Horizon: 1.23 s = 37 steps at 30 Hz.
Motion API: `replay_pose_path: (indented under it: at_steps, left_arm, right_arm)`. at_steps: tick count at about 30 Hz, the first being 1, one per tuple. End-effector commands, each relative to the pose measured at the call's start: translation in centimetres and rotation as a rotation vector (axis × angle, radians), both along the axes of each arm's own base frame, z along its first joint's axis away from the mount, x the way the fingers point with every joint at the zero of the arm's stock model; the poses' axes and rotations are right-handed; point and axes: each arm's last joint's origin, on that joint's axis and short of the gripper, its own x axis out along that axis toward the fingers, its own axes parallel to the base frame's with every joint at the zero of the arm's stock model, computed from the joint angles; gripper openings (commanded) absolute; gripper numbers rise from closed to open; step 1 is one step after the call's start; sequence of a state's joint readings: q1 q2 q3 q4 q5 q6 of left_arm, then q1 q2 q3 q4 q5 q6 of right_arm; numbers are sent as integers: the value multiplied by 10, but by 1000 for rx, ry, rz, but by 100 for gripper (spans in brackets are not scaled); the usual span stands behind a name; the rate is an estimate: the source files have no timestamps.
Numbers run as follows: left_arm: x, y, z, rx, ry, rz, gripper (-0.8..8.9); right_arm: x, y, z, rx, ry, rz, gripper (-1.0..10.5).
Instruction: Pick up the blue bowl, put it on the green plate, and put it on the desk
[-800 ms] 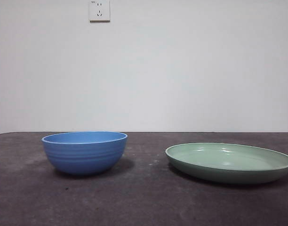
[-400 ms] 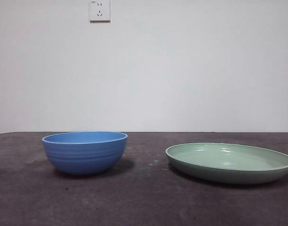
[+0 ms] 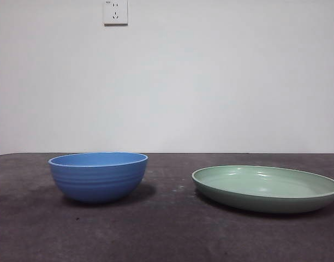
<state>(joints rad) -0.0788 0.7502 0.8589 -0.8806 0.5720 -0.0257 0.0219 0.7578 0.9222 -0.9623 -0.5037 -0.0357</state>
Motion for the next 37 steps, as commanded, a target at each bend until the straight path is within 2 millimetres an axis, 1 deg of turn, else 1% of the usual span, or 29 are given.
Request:
replay_pose_path:
  at_steps: [1,5,11,13,14,15,17,19,21,32,37]
  left_arm:
    - [0,-4,5,25,-29,-61,8]
    - [-3,-6,3,35,-10,-96,8]
    - [-4,-7,3,34,-7,-98,9]
    - [-3,-7,3,34,-8,-98,30]
    - [-3,-7,3,34,-8,-98,59]
    - [-3,-7,3,34,-7,-97,99]
    - [-3,-7,3,33,-5,-96,231]
    - [-3,-7,3,33,-6,-95,355]
    - [-3,-7,3,33,-6,-95,402]
    - [-2,-7,4,24,-5,-84,410]
    - [5,-8,6,1,2,-63,409]
  right_arm:
    - [1,3,1,-28,17,60,8]
    - [-1,7,-3,-36,67,102,8]
    - [-2,10,-3,-36,66,125,9]
    - [-2,10,-3,-36,66,124,14]
    - [-2,10,-3,-35,67,123,32]
    - [-2,10,-3,-34,68,121,74]
    - [-2,10,-3,-30,72,116,238]
    - [-2,10,-3,-30,71,116,368]
    - [-2,10,-3,-30,71,116,378]
    - [-2,10,-3,-30,71,116,378]
    - [-2,10,-3,-29,72,116,378]
